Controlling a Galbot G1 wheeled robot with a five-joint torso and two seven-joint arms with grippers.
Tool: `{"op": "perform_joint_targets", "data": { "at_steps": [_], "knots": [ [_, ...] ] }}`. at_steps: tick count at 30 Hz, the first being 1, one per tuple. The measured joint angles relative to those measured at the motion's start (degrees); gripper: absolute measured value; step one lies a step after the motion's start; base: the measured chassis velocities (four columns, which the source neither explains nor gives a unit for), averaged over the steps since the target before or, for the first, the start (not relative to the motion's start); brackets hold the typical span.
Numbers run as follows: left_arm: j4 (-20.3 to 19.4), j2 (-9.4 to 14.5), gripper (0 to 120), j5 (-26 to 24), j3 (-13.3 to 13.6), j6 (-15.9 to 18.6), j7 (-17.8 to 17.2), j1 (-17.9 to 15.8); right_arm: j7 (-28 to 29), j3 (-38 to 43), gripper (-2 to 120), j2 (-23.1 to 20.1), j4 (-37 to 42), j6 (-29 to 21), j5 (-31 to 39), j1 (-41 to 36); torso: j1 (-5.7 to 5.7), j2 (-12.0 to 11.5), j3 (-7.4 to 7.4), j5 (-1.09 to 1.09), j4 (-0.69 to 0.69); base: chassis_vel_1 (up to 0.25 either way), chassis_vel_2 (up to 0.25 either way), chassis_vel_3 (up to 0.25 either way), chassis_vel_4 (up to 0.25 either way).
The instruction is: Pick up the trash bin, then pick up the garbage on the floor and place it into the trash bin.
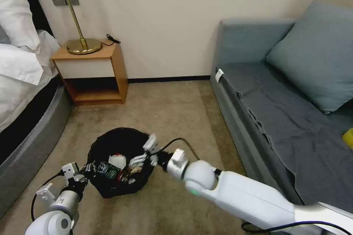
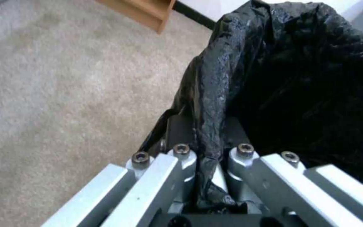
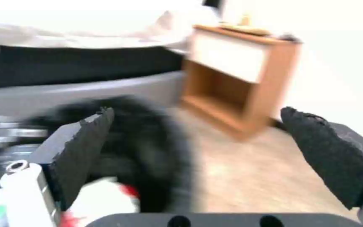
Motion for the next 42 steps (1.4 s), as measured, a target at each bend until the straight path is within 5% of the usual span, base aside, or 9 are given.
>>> {"op": "perform_joint_targets", "data": {
  "at_steps": [7,18,33,42],
  "knots": [
    [3.03,0.86,4,-2.20,0.33,0.96,-0.37,-1.01,8.41,11.30,100,-4.92,6.47,-5.95,-2.81,-7.62,0.00,0.00,0.00,-0.01,0.00,0.000,0.000,0.000,0.000],
    [5.64,1.67,4,-2.98,1.05,1.91,-1.53,-2.32,15.82,27.44,100,-6.70,15.24,-11.33,-7.97,-26.39,0.00,0.00,0.00,0.00,0.00,0.000,0.000,0.000,0.000],
    [8.50,0.97,4,-2.88,0.86,0.99,-0.61,-2.53,14.11,43.11,100,-3.14,22.72,-9.45,-17.38,-47.45,0.00,0.00,-0.01,0.01,0.01,0.000,0.000,0.000,0.000],
    [8.60,0.86,33,0.03,0.82,-0.03,0.55,-2.07,11.40,47.20,100,-0.58,25.00,-7.28,-21.36,-54.58,0.00,0.00,-0.01,-0.01,0.01,0.000,0.000,0.000,0.000]
  ]
}}
